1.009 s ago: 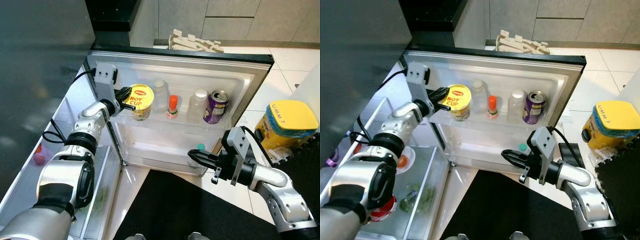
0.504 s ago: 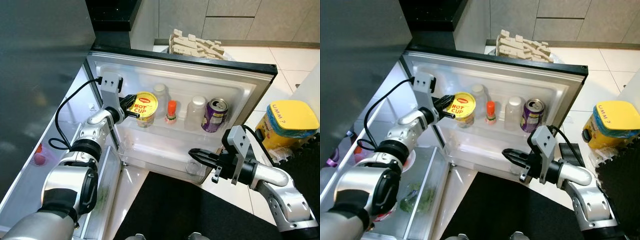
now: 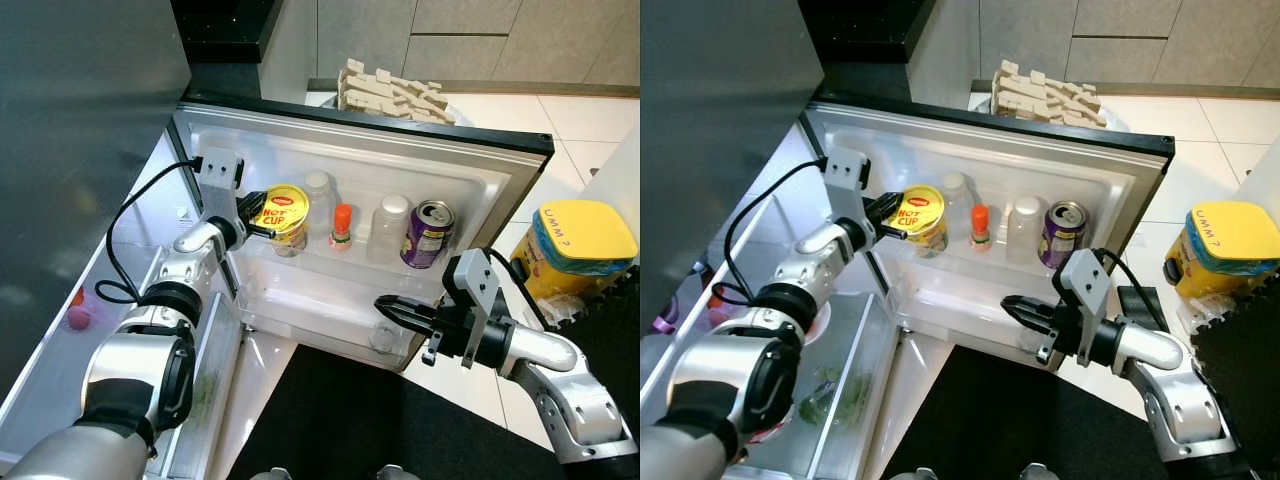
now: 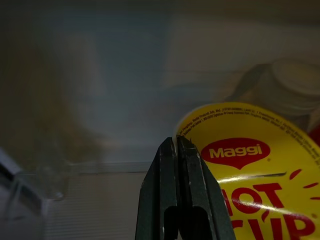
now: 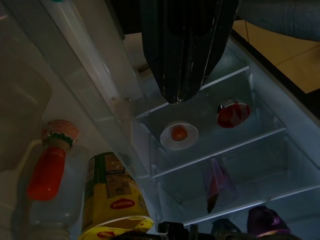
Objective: Restocking fridge
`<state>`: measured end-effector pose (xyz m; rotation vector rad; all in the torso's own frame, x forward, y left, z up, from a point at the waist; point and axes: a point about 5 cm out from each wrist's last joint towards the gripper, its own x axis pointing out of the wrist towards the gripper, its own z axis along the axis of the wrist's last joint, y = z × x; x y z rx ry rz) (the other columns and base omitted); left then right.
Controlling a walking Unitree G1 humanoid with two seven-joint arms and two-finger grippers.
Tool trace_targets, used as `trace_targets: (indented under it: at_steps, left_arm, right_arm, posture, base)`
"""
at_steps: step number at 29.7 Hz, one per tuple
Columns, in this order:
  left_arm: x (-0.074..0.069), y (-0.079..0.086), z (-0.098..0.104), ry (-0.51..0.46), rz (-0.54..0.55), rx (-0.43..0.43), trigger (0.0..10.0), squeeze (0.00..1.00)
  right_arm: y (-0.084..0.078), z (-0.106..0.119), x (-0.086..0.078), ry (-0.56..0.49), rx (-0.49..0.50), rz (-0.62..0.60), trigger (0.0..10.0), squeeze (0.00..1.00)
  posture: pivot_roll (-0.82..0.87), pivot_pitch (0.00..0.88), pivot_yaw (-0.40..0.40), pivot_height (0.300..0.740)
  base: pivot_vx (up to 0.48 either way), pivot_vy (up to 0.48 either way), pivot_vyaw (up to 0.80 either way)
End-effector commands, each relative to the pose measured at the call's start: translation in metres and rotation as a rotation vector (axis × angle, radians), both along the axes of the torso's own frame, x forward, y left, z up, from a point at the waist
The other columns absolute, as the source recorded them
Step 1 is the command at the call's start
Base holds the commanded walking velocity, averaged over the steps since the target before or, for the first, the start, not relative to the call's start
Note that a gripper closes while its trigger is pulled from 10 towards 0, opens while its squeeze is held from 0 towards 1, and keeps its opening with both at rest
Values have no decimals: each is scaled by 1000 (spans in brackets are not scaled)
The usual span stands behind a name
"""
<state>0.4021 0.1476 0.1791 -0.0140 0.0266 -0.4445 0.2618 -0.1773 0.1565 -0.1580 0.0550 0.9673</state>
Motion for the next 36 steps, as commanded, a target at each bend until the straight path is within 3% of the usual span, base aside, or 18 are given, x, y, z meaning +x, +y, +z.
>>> trace_targets:
  at_steps: [1,10,25,29,36]
  left_arm:
    - [-4,11,-16,54,23,49,10000,0]
    - [-4,15,-17,36,65,111,10000,0]
    - [0,22,-6,-6,130,131,10000,0]
    - [0,16,-4,-26,104,159,10000,0]
    - [1,11,-3,-40,83,184,10000,0]
  right_arm:
    - [2,0,-4,13,7,19,10000,0]
    - [4,5,-13,16,5,40,10000,0]
    - [12,16,-30,24,12,75,10000,0]
    - [6,14,-25,-8,-54,-8,10000,0]
    - [0,13,-25,-16,-74,-47,10000,0]
  posture:
    - [-24,191,82,740]
    - [-47,220,82,740]
    - [-72,279,90,740]
    - [-75,291,94,740]
    - [-77,291,95,740]
  base:
    - [0,0,0]
    - [0,0,0]
    - [0,0,0]
    - [0,0,0]
    - [0,0,0]
